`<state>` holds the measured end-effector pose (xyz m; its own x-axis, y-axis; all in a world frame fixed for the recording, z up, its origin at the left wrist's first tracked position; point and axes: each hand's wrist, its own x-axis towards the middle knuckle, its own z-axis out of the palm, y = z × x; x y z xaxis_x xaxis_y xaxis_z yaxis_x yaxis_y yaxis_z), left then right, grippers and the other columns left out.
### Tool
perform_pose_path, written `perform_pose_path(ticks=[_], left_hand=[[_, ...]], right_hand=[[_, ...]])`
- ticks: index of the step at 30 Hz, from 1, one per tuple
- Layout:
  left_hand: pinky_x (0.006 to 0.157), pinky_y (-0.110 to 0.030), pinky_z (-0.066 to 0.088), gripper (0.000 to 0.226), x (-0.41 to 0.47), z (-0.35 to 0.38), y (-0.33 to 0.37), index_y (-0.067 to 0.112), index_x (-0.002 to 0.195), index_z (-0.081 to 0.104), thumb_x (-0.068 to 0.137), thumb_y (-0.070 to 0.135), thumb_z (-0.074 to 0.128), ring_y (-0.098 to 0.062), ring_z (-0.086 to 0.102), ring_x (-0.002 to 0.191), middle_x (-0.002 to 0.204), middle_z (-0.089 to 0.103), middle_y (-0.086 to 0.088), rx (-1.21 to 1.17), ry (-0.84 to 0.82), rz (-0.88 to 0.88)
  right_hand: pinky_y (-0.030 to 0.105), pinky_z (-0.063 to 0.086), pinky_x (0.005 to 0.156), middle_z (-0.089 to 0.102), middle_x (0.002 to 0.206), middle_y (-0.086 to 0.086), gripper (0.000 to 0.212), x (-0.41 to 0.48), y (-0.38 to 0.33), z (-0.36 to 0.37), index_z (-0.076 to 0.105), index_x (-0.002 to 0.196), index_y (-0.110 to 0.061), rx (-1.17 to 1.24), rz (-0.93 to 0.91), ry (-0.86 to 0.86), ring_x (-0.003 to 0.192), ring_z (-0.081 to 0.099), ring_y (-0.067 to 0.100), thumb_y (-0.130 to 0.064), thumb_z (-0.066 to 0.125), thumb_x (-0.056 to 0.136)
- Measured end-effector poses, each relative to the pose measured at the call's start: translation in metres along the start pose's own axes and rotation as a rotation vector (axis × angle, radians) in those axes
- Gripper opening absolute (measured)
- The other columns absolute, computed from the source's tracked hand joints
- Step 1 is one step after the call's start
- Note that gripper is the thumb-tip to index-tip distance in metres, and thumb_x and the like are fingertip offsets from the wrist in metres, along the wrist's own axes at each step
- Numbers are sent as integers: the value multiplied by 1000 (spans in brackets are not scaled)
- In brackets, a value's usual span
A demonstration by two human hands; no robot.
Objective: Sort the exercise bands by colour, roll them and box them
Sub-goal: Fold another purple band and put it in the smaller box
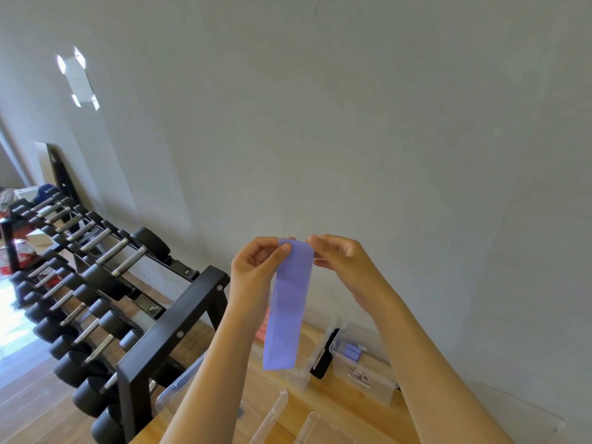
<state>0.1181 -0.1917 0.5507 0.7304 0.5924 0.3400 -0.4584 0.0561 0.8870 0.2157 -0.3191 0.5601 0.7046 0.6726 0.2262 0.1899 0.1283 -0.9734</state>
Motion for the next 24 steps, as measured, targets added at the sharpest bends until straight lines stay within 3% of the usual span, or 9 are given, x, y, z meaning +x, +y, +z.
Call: perform_pose_path(ticks=[3, 6, 11, 15, 20, 24], left_hand=[[90, -38, 52, 6, -1, 0, -1, 7, 85, 68, 86, 1, 64, -20, 70, 98, 93, 75, -9, 14, 15, -9], [86, -42, 53, 9, 1, -4, 0, 17, 81, 72, 83, 8, 70, -23, 69, 89, 87, 74, -6, 20, 5, -17], [91, -47, 54, 26, -2, -15, -9, 6, 106, 64, 83, 14, 75, -37, 69, 98, 95, 74, -17, 60, 19, -75], [81, -39, 57, 8, -3, -11, -11, 2, 95, 69, 89, 1, 64, -31, 72, 89, 90, 75, -17, 97, 25, -76], [77, -34, 59, 9, -1, -8, -7, -2, 95, 70, 87, 0, 66, -29, 72, 86, 87, 74, -18, 100, 36, -58], [77, -35, 59, 5, 1, -5, -4, 1, 89, 70, 86, -1, 66, -27, 71, 83, 81, 73, -13, 65, 10, -72]], right_hand=[[20, 52, 81, 73, 89, 2, 7, 1, -1, 4, 71, 89, -12, -40, -46, 6, 84, 67, 9, -18, 73, 85], [28, 58, 78, 74, 86, 13, 1, 3, -1, 7, 69, 85, -4, -22, -88, 61, 81, 70, 18, -4, 69, 86], [28, 58, 70, 73, 77, 6, 6, 5, -3, 8, 68, 81, -4, -22, -111, 112, 73, 68, 15, -4, 69, 86], [37, 56, 77, 72, 81, 9, 3, 6, -2, 8, 68, 83, -3, -31, -103, 142, 75, 66, 13, -3, 70, 85], [41, 56, 82, 74, 89, 14, 7, 5, -5, 7, 70, 82, -12, -38, -99, 159, 80, 68, 15, -6, 72, 84], [36, 59, 81, 75, 87, 10, 7, 5, -7, 5, 71, 84, -15, -15, -96, 164, 82, 71, 18, -8, 72, 85]])
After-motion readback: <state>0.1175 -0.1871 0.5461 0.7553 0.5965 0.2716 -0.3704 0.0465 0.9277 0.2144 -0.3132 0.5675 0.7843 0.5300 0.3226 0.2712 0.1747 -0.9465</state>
